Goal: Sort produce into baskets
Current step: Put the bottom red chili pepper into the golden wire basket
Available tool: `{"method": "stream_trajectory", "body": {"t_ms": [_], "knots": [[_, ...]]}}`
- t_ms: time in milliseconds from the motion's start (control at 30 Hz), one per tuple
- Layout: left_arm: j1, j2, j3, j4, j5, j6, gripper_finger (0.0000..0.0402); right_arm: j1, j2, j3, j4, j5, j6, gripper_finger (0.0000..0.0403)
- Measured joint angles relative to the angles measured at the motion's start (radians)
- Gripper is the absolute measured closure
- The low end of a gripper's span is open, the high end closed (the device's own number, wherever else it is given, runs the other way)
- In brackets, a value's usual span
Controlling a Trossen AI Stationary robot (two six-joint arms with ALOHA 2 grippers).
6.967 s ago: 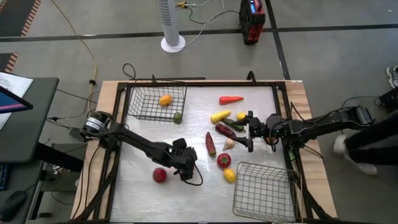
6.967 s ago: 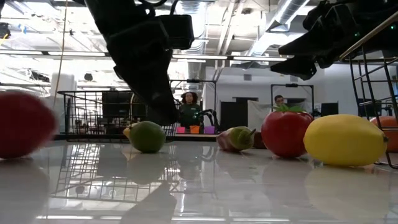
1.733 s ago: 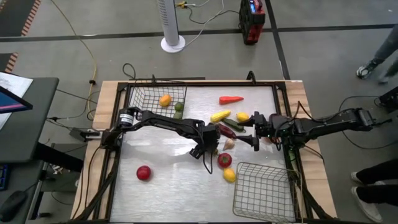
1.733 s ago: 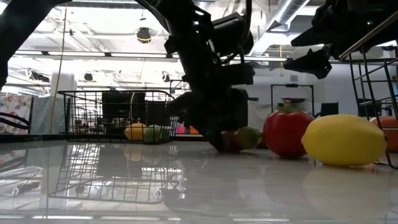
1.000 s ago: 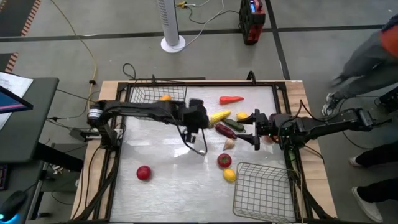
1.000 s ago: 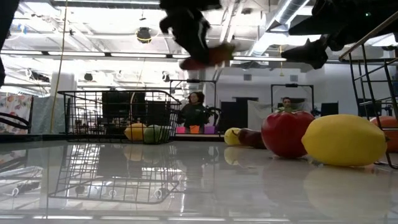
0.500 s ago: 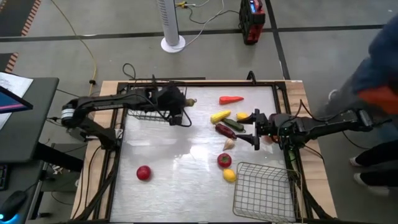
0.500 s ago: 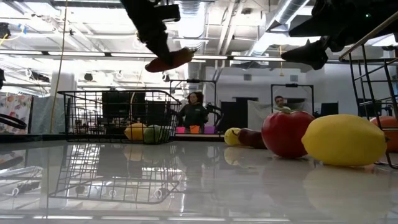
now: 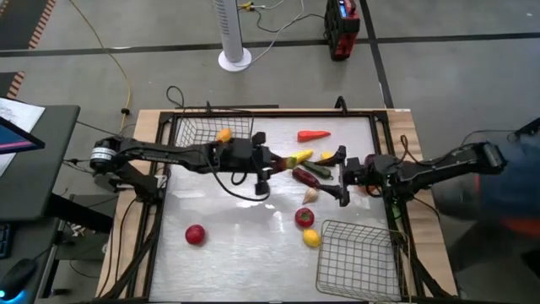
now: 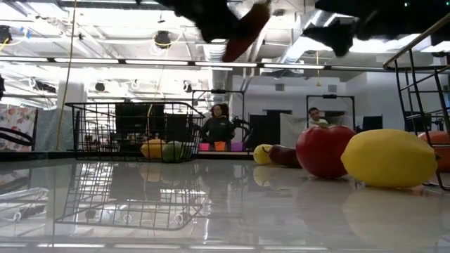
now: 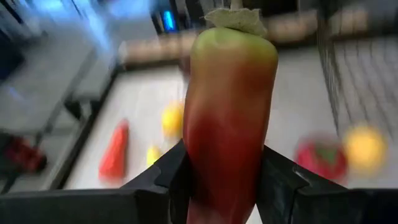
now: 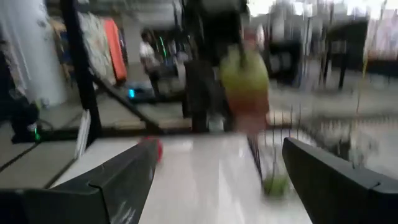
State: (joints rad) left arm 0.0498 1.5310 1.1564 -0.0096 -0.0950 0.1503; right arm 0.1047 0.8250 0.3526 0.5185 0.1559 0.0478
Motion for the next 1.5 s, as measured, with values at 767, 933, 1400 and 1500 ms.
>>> {"method": "stream_trajectory", "body": {"t_ms": [767, 933, 1400, 1500], "knots": [[-0.035, 0.073, -0.001, 0.322, 0.097, -0.002, 0.0278, -0.016, 0.355, 0.209, 0.351, -0.01, -0.285, 0.003], [-0.044, 0.073, -0.001, 0.318, 0.097, 0.014, 0.0278, -0.016, 0.412, 0.282, 0.349, -0.026, -0.309, 0.0049], [-0.05, 0.073, -0.001, 0.304, 0.056, 0.011, 0.0262, -0.012, 0.438, 0.314, 0.31, -0.029, -0.312, 0.0233], [-0.054, 0.073, -0.001, 0.302, 0.024, 0.039, 0.0235, -0.012, 0.437, 0.314, 0.294, -0.026, -0.311, 0.0246]]}}
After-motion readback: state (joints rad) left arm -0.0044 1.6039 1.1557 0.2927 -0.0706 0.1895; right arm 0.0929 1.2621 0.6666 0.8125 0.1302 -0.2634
